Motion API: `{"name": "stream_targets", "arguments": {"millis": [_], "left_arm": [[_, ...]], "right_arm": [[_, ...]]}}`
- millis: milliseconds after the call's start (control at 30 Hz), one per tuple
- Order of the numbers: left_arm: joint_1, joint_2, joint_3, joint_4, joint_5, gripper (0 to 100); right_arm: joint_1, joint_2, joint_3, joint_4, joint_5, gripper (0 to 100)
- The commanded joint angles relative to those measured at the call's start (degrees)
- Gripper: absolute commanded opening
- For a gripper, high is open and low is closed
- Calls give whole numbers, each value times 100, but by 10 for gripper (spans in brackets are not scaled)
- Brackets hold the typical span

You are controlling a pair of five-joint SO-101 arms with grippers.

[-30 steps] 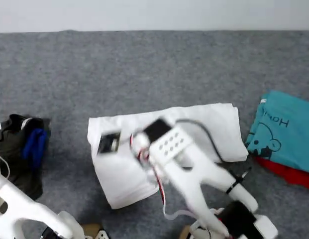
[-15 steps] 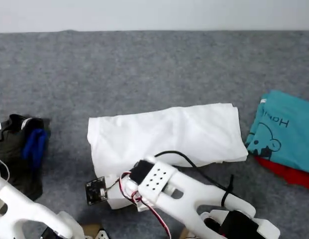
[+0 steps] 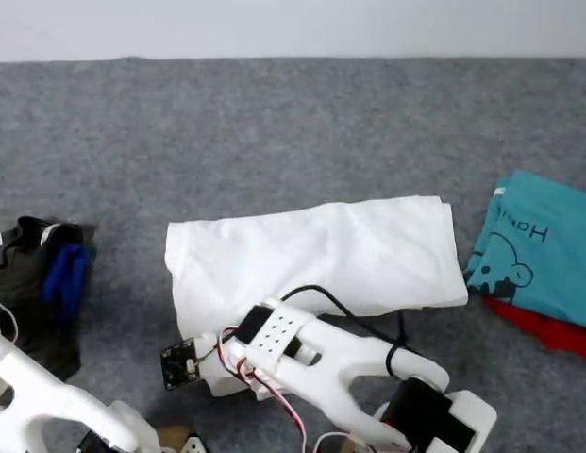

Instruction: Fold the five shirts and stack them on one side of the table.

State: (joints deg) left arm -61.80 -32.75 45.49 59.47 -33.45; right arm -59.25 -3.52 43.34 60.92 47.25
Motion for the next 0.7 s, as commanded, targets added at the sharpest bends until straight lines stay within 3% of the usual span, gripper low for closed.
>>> {"name": "stream_targets", "arguments": {"millis": [0,167,367,667], "left_arm": [[-26,-114,-22,-114,44,8],[-26,-114,-31,-123,44,8],[-9,-114,-31,-123,44,8],[9,-114,-40,-123,35,8]], "right_arm": [[-75,145,-211,-22,70,231],[-198,145,-255,-224,70,28],[119,145,-721,-136,62,13],[927,198,-2541,866,70,13]]}}
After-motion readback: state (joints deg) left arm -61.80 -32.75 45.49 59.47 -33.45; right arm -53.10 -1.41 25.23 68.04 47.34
